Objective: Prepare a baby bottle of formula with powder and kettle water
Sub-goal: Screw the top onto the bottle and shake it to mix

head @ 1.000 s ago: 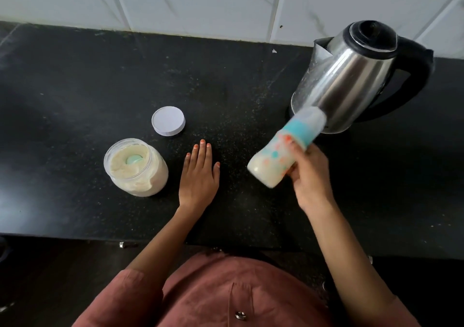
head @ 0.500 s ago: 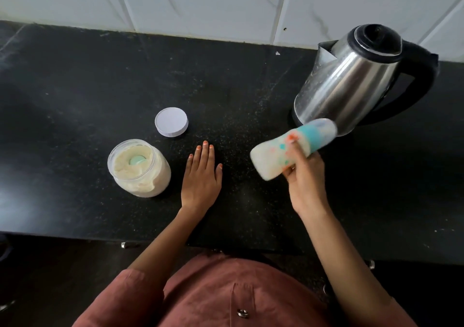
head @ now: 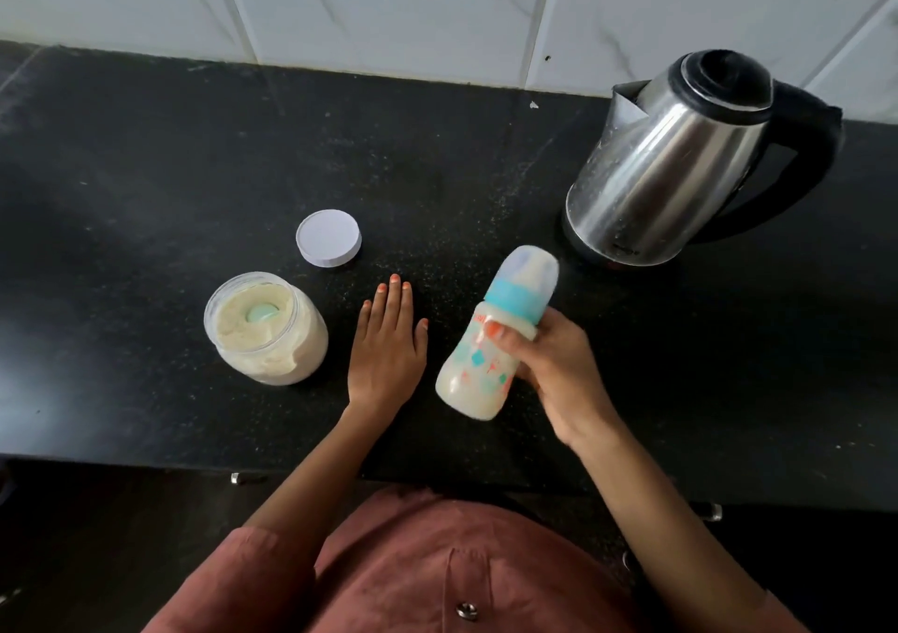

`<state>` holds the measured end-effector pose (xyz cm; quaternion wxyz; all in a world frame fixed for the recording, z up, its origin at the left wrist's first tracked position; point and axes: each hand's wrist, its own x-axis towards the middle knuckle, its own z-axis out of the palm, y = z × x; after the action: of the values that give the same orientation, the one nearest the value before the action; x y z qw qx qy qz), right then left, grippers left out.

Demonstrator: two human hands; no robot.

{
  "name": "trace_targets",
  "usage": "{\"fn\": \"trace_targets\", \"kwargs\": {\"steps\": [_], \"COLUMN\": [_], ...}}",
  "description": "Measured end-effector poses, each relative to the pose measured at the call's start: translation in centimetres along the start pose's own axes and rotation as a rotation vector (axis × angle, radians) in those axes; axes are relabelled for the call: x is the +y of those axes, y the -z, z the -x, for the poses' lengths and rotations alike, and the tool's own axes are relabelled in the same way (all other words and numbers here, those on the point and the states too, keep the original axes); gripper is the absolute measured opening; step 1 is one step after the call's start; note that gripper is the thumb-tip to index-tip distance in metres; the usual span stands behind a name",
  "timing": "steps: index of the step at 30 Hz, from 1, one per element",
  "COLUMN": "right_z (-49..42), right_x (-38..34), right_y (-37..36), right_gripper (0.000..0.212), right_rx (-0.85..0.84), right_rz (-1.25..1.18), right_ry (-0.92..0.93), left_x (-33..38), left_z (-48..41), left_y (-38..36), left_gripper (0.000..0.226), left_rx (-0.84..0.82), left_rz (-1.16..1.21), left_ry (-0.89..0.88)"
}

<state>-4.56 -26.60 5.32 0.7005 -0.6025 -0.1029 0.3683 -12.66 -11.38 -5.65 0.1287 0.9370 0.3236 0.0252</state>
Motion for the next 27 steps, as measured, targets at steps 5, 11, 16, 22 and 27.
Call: {"fn": "trace_targets", "kwargs": {"steps": [5,11,16,22,27], "right_z": [-1.5,-0.3,-1.9,-0.6,-1.7], "right_x": [-1.6,-1.2,-2.2,-1.3,-2.3], "right_y": [0.9,1.4,2.2,1.2,1.9], "right_gripper": [0.047,0.044,0.059,0.042,0.036], "right_rx": [0.27,0.021,0.257,0.057,0.214], "right_rz": [-0.388,0.026,-0.338,-0.031,-0.369], "right_ry": [0.076,0.026,0.113,0.054,0.033], "left_x": [0.1,0.0,0.0,0.0,0.1], "left_z": [0.1,0.1,0.1,0.1,0.1], "left_y": [0.1,0.0,0.1,0.1,0.1], "left_gripper": [0.056,0.056,0.056,0.056,0.056], "left_rx": [0.024,0.013,0.02,0.017,0.016], "left_rz": [0.001,-0.003,-0.005,0.013,0.004], "left_ry": [-0.004,-0.007,-0.008,-0.007,-0.001]}}
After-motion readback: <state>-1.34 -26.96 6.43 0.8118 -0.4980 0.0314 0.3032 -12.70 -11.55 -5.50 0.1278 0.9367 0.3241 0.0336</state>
